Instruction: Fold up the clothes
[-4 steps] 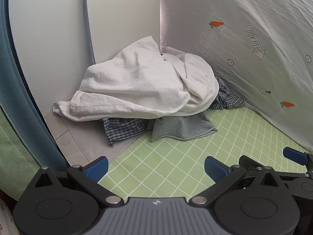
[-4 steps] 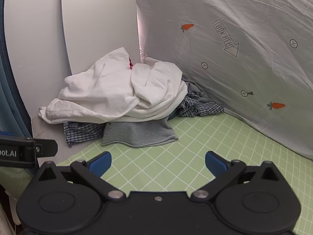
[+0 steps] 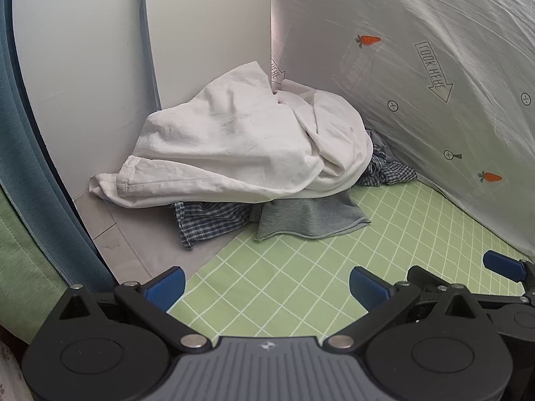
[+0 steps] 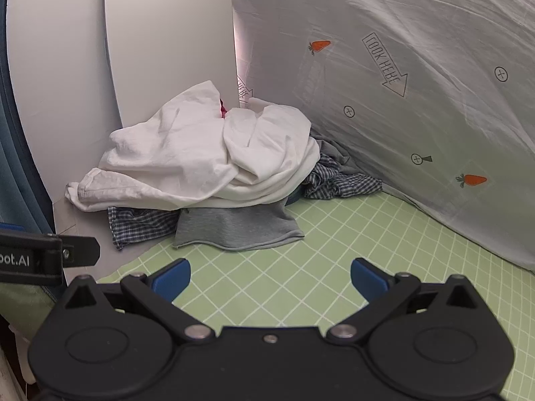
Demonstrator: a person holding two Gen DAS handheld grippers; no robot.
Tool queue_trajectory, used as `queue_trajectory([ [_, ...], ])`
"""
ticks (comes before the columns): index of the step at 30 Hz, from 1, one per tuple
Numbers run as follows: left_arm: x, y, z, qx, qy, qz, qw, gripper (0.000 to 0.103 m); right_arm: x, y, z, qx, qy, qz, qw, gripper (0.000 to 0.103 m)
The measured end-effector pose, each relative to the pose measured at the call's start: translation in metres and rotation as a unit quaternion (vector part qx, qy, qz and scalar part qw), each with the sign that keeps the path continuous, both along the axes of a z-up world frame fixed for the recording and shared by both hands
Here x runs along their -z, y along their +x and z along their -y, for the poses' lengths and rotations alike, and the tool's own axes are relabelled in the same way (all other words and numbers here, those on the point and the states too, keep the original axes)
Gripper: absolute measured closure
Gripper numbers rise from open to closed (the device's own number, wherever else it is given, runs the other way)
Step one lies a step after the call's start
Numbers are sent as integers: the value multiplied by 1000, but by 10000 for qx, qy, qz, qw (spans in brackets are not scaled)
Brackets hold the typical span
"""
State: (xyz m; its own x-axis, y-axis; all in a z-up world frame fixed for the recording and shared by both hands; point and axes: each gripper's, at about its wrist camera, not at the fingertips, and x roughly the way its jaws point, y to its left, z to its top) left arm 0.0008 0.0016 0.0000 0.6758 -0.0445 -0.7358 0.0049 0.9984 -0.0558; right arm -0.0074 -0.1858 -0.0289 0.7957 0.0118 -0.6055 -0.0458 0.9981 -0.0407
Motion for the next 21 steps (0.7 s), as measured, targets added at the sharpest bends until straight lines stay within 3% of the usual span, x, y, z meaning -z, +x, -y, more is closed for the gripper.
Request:
queue_trajectory([
  [21,1,0,13,-33,45,-39,10000,0,1,0,2,49,50,-24,10000,0],
])
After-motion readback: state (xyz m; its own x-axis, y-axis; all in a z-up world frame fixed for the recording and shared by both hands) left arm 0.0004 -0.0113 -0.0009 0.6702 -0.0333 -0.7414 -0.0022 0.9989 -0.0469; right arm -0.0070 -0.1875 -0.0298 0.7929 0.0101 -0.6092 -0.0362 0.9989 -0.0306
